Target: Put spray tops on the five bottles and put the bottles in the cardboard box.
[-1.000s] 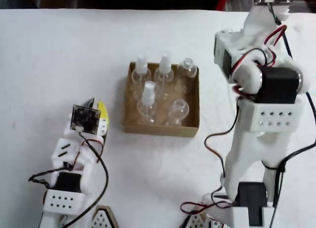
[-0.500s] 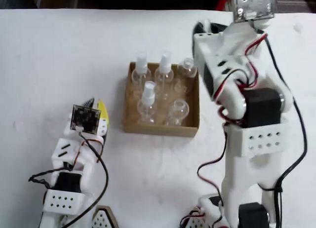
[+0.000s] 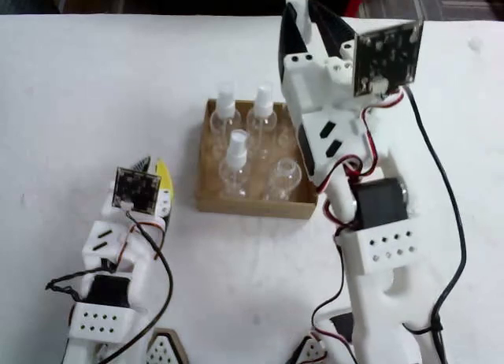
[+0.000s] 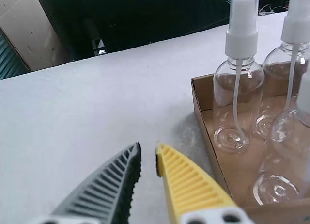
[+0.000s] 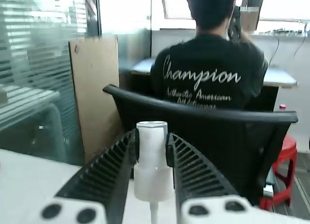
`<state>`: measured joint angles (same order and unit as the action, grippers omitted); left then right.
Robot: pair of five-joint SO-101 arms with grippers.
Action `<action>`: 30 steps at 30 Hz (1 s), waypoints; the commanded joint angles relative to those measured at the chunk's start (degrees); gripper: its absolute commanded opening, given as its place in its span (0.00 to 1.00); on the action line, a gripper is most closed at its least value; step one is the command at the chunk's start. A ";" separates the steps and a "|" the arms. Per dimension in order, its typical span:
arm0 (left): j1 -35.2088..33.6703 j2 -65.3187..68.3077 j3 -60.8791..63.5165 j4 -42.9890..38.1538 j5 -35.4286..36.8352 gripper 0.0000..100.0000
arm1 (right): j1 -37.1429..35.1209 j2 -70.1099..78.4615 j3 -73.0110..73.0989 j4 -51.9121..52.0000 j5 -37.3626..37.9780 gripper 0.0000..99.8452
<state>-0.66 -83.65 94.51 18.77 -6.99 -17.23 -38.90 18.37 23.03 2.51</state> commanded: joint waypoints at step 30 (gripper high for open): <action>0.57 -0.57 -0.26 -1.14 -0.88 0.06 | 7.08 15.08 20.75 -47.34 -12.22 0.02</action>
<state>-0.66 -83.65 94.51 18.77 -7.34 -10.73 -23.96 39.91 -23.91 -8.22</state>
